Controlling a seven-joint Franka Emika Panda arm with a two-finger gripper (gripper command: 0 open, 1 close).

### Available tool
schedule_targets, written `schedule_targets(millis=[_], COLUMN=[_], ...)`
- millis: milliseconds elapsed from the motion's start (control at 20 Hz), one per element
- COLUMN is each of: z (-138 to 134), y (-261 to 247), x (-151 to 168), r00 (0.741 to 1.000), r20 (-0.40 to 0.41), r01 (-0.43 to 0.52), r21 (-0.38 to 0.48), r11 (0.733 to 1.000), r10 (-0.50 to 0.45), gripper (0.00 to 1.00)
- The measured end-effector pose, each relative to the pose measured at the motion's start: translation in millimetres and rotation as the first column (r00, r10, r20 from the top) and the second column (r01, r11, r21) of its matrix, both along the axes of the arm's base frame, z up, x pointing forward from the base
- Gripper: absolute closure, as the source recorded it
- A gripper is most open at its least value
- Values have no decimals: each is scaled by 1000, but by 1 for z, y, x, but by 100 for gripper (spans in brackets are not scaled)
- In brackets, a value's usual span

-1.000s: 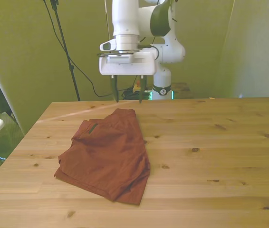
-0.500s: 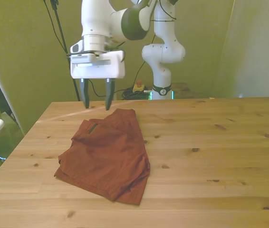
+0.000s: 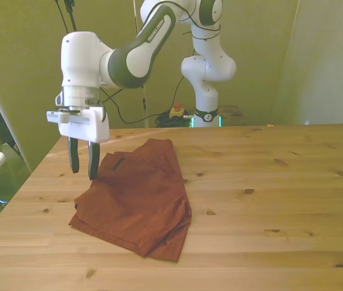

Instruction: Unfold the shorts

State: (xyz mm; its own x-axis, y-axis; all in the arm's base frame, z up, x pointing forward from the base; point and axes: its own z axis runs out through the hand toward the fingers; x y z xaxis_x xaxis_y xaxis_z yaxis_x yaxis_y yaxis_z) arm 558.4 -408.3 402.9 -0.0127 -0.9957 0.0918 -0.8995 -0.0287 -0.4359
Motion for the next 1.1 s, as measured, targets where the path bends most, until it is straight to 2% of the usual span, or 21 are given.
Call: schedule_targets(millis=[150, 200, 450, 1100], z=[-19, -24, -40, -54], y=[1, 4, 17, 22], x=[10, 12, 23, 34], r00=[1000, 1000, 1000, 1000], r20=[1, 2, -1, 4], r01=[4, 3, -10, -10], r21=[29, 39, 64, 83], r11=[1000, 999, 998, 997], r10=[-4, -3, 10, 10], gripper=[0, 100, 100, 100])
